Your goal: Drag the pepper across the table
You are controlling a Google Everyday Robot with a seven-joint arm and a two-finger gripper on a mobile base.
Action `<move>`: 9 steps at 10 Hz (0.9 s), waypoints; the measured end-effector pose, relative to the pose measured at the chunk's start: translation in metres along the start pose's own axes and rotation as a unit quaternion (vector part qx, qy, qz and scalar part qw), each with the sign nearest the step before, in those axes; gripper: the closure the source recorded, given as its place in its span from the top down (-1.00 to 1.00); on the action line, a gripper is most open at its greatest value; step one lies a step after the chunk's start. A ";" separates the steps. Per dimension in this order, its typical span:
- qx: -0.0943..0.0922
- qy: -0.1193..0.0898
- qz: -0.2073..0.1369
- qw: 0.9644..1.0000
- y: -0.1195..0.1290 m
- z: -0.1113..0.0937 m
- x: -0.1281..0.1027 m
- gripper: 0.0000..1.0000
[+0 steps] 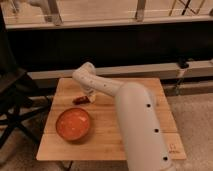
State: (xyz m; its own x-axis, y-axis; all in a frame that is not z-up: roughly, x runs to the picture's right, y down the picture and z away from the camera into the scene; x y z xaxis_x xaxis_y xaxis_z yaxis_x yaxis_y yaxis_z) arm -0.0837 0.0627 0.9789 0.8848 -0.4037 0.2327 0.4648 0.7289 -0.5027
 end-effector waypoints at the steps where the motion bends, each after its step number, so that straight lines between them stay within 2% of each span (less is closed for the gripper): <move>1: -0.001 0.001 0.001 1.000 0.000 0.000 0.002 -1.00; 4: -0.002 0.003 0.004 1.000 0.001 0.001 0.008 -1.00; 9: 0.001 0.008 0.017 1.000 0.003 -0.002 0.030 -1.00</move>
State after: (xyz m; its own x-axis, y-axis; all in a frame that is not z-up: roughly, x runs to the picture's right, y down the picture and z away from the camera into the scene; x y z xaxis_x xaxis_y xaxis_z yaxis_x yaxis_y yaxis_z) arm -0.0556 0.0514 0.9824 0.8995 -0.3874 0.2019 0.4343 0.7432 -0.5090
